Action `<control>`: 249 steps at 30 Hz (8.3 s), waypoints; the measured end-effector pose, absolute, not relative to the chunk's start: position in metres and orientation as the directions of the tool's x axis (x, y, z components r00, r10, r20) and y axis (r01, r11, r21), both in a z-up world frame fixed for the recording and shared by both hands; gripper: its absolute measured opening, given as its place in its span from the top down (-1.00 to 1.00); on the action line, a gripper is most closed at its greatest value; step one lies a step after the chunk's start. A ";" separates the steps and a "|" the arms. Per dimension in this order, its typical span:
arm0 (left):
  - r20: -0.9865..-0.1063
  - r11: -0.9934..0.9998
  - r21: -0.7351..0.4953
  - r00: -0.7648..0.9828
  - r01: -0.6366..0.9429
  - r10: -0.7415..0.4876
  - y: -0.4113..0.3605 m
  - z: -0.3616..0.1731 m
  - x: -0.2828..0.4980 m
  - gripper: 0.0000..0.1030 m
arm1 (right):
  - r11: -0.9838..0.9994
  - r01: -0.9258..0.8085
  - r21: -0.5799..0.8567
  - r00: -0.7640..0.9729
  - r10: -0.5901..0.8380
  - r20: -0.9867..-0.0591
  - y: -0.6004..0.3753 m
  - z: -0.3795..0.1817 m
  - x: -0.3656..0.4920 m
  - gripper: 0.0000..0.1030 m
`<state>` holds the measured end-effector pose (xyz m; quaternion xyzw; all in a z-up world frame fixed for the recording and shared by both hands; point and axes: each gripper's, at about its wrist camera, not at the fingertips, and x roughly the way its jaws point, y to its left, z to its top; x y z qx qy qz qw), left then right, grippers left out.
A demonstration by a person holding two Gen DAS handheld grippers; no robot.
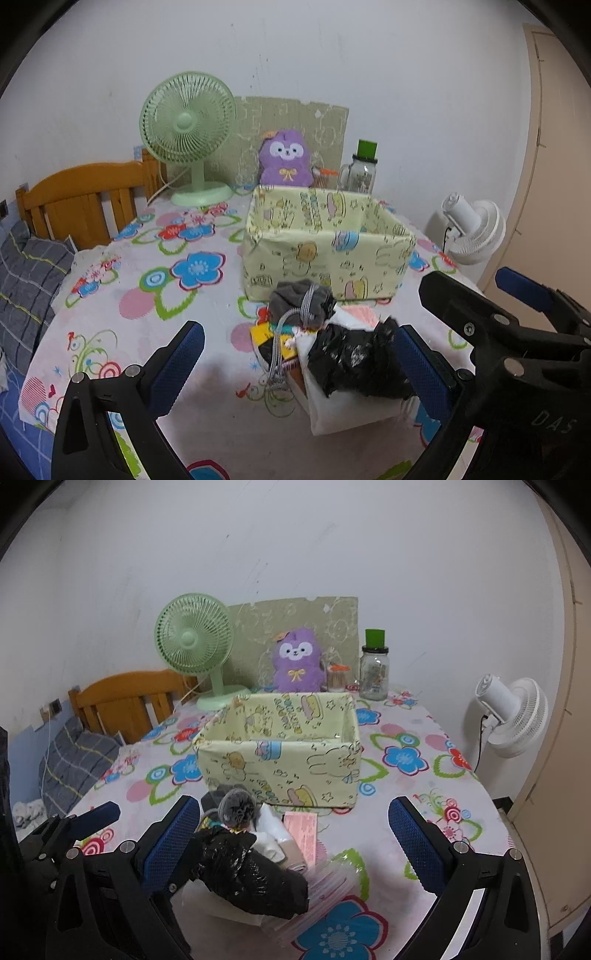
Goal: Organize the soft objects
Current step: 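Lower the right tool onto the black plastic bag and close it, then grasp the white folded pad with the left tool while the right tool lifts the black bag, then carry the white pad and black bag together over the fabric box, then open the left tool dropping the white pad while the right tool releases the black bag into the box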
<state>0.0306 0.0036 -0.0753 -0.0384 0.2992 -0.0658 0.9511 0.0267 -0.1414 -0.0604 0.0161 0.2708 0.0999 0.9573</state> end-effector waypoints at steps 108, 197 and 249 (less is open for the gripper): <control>-0.612 0.990 -0.020 0.781 0.140 -0.123 -0.038 -0.053 0.061 -0.10 | 0.984 -0.090 0.155 0.822 0.162 -0.546 -0.161 -0.043 0.048 0.08; -0.652 0.994 0.034 0.756 0.105 -0.058 -0.030 -0.057 0.230 -0.82 | 0.963 -0.175 0.203 0.743 0.264 -0.615 -0.135 -0.060 0.244 0.04; -0.572 0.994 -0.001 0.815 0.107 -0.088 -0.033 -0.030 0.144 -0.99 | 0.991 -0.106 0.082 0.825 0.134 -0.550 -0.136 -0.024 0.146 -1.00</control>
